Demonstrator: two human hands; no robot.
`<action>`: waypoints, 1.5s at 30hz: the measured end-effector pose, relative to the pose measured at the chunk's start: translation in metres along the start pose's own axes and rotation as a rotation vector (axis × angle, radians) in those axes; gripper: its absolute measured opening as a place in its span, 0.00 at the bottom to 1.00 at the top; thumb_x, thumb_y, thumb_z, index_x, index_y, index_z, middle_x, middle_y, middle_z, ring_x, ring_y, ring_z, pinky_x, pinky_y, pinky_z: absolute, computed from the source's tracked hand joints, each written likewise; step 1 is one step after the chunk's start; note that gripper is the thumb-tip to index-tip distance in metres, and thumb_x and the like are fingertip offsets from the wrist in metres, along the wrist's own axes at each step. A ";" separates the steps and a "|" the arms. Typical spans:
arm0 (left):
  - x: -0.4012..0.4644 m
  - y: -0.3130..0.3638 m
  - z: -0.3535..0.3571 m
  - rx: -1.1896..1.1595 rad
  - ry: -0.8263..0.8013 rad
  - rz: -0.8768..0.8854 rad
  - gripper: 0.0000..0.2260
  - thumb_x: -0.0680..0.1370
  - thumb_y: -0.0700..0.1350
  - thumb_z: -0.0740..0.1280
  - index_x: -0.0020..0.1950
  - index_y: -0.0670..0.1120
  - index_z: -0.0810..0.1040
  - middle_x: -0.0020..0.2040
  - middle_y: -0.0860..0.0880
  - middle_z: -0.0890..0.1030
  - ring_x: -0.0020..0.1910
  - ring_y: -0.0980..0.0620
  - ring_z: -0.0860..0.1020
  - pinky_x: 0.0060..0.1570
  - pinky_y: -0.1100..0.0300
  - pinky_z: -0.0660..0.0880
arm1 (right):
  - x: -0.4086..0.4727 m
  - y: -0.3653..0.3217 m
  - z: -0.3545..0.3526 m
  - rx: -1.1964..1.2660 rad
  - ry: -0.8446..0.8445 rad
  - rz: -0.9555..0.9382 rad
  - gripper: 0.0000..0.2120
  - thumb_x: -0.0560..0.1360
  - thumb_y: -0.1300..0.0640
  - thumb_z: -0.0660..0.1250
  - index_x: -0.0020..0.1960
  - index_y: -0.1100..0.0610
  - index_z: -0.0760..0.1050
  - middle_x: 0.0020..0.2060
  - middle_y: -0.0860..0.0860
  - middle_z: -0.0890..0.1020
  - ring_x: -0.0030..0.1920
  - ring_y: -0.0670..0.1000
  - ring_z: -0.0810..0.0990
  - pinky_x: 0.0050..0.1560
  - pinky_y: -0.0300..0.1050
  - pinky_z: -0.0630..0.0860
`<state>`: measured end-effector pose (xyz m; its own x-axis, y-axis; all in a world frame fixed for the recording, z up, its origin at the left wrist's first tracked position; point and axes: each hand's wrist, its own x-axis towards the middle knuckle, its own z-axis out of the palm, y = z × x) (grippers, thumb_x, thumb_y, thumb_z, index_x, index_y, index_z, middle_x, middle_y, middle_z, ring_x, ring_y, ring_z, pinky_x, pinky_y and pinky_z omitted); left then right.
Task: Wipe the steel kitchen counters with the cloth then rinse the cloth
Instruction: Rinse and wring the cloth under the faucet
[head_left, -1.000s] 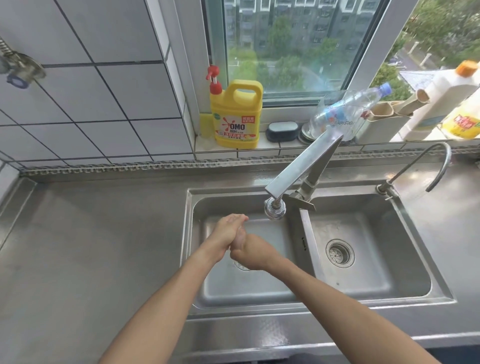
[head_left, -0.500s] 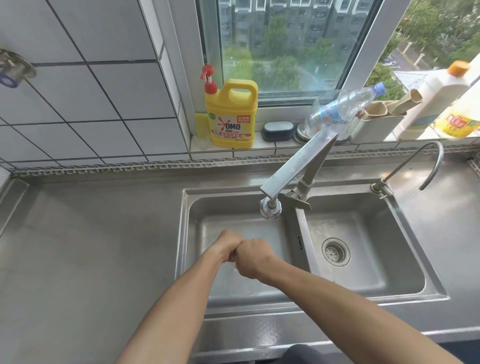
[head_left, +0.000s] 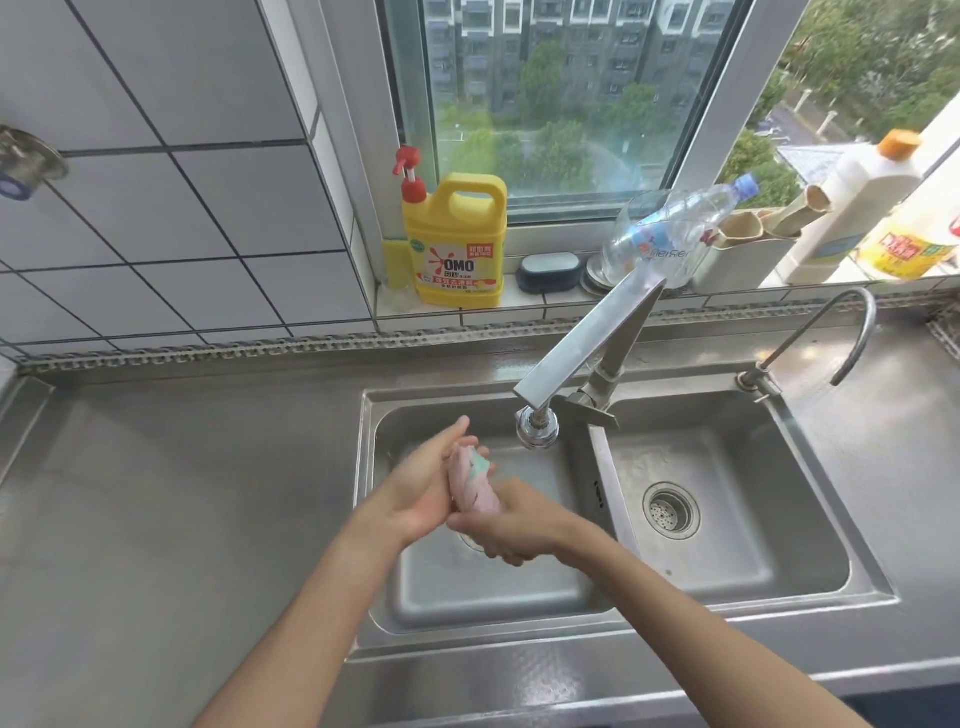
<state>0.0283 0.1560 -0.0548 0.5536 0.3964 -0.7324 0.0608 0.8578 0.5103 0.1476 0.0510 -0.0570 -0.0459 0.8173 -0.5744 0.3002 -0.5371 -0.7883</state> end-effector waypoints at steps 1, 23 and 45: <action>-0.010 0.006 -0.003 -0.059 -0.051 0.000 0.21 0.80 0.56 0.69 0.64 0.41 0.77 0.58 0.43 0.82 0.59 0.44 0.82 0.68 0.47 0.75 | -0.009 -0.006 -0.004 0.248 -0.079 -0.012 0.16 0.77 0.44 0.70 0.41 0.55 0.73 0.31 0.56 0.76 0.25 0.54 0.70 0.27 0.42 0.62; -0.065 0.062 0.026 -0.161 -0.645 0.298 0.09 0.83 0.51 0.66 0.57 0.47 0.81 0.26 0.56 0.66 0.24 0.60 0.71 0.42 0.59 0.80 | -0.043 -0.085 0.023 1.148 -0.636 -0.290 0.14 0.77 0.52 0.66 0.36 0.52 0.66 0.22 0.47 0.60 0.24 0.49 0.55 0.27 0.42 0.51; 0.078 -0.020 -0.007 0.518 0.566 0.226 0.09 0.78 0.32 0.61 0.48 0.42 0.80 0.38 0.41 0.75 0.27 0.47 0.72 0.27 0.62 0.65 | 0.060 0.010 0.031 -0.815 0.212 0.062 0.11 0.80 0.56 0.59 0.55 0.54 0.79 0.55 0.55 0.86 0.55 0.61 0.84 0.44 0.47 0.70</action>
<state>0.0638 0.1723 -0.1251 0.1016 0.7678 -0.6326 0.4528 0.5305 0.7166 0.1186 0.0882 -0.1063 0.1487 0.8571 -0.4932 0.8937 -0.3300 -0.3040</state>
